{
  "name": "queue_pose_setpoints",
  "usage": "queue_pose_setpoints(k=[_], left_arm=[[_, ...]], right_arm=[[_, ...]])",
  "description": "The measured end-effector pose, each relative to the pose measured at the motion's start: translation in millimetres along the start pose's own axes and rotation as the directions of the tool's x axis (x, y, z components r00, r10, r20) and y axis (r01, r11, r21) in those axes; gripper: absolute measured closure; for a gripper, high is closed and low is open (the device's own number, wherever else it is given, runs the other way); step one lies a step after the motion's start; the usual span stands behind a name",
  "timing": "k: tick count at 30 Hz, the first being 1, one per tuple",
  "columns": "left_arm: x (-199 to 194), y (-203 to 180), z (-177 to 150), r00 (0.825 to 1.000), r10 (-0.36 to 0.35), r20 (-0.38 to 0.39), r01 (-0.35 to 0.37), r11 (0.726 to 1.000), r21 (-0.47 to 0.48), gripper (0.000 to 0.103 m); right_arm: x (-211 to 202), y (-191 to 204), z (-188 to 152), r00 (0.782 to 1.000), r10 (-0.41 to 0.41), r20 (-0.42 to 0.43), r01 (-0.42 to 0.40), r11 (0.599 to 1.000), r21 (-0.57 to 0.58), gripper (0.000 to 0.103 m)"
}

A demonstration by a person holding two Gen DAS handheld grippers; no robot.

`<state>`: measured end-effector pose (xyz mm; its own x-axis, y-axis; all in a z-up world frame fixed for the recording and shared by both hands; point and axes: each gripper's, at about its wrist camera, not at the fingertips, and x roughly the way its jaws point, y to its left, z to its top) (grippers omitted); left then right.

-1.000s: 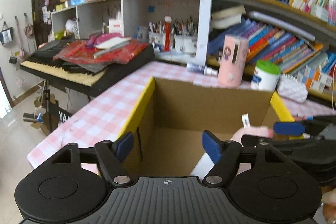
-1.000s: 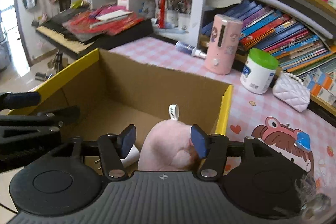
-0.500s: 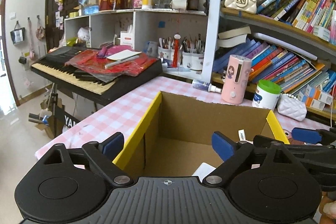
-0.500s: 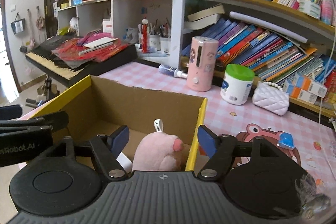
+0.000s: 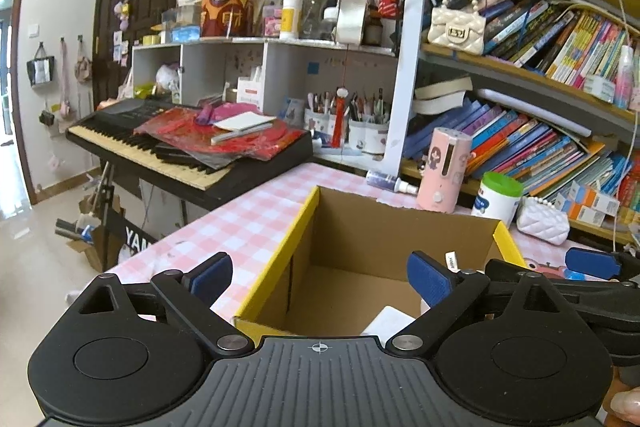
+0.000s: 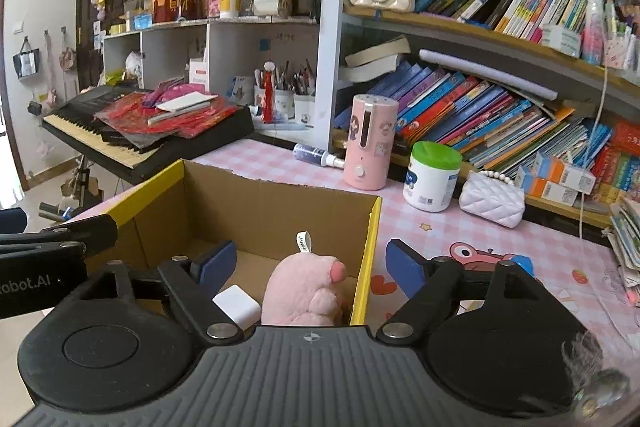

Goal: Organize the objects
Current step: 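Open the left tool to release the charger into the box, then withdraw both tools from the yellow box back over the table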

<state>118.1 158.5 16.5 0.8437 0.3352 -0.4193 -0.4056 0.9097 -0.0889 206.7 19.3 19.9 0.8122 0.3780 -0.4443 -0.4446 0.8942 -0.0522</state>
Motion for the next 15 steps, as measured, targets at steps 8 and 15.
queue_pose_setpoints(k=[8, 15], left_arm=[[-27.5, 15.9, -9.0, 1.000, -0.014, 0.001, 0.014, 1.000, -0.004, 0.006], [-54.2, 30.7, -27.1, 0.999, -0.023, -0.034, 0.023, 1.000, -0.001, 0.004]], right_arm=[[-33.4, 18.0, -12.5, 1.000, -0.028, 0.000, 0.028, 1.000, 0.001, 0.020], [-61.2, 31.4, -34.8, 0.998, -0.040, -0.050, 0.041, 0.999, 0.025, 0.019]])
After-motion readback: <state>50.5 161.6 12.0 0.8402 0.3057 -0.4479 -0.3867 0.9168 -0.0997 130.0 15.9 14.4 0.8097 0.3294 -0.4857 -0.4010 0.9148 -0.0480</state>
